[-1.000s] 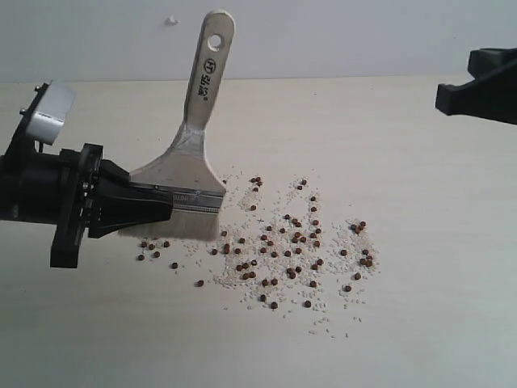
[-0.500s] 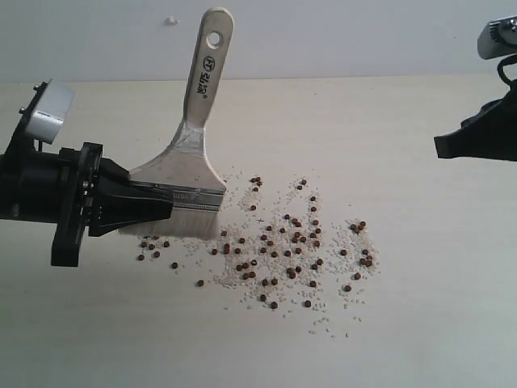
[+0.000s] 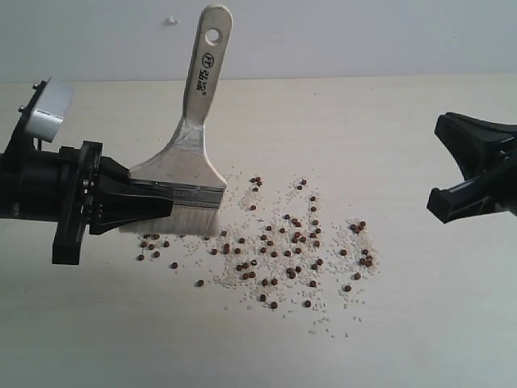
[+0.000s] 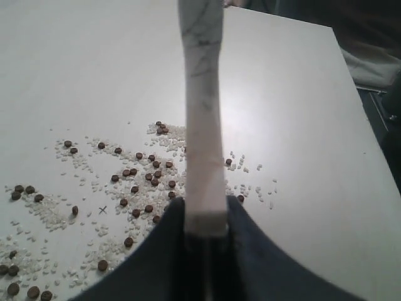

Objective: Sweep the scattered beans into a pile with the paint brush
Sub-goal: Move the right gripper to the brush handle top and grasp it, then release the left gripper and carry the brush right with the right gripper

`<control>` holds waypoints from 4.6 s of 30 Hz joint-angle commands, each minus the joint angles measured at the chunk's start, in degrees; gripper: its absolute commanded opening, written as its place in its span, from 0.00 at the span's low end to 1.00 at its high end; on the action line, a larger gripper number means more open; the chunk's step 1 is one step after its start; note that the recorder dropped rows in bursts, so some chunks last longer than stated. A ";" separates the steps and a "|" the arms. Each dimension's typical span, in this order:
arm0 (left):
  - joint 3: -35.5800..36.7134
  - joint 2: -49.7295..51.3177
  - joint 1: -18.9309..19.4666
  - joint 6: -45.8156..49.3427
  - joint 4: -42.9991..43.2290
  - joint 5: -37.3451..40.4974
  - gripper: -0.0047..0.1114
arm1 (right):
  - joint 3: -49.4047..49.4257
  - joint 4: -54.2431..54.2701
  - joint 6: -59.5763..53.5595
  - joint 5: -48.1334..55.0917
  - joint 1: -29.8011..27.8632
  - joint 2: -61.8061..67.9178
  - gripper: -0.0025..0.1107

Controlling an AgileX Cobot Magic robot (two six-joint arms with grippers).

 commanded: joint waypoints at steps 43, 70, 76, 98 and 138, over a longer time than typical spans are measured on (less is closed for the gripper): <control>-1.81 -0.03 0.08 8.31 -6.98 -1.04 0.04 | -36.72 -48.49 33.29 -17.51 4.26 26.17 0.45; -1.81 -0.03 0.08 8.31 -5.02 -1.04 0.04 | -52.41 -47.00 38.11 -17.51 13.38 35.59 0.46; -1.81 -0.03 0.08 8.31 -5.17 -1.04 0.04 | -52.41 -44.73 39.25 -17.51 13.38 35.59 0.46; -1.81 -0.03 0.08 8.31 -8.41 -1.04 0.04 | -52.41 -43.37 38.15 -17.51 15.01 35.59 0.02; -1.81 -0.03 1.02 -2.94 -5.37 -1.04 0.25 | -52.30 -41.49 47.91 17.37 11.17 23.91 0.02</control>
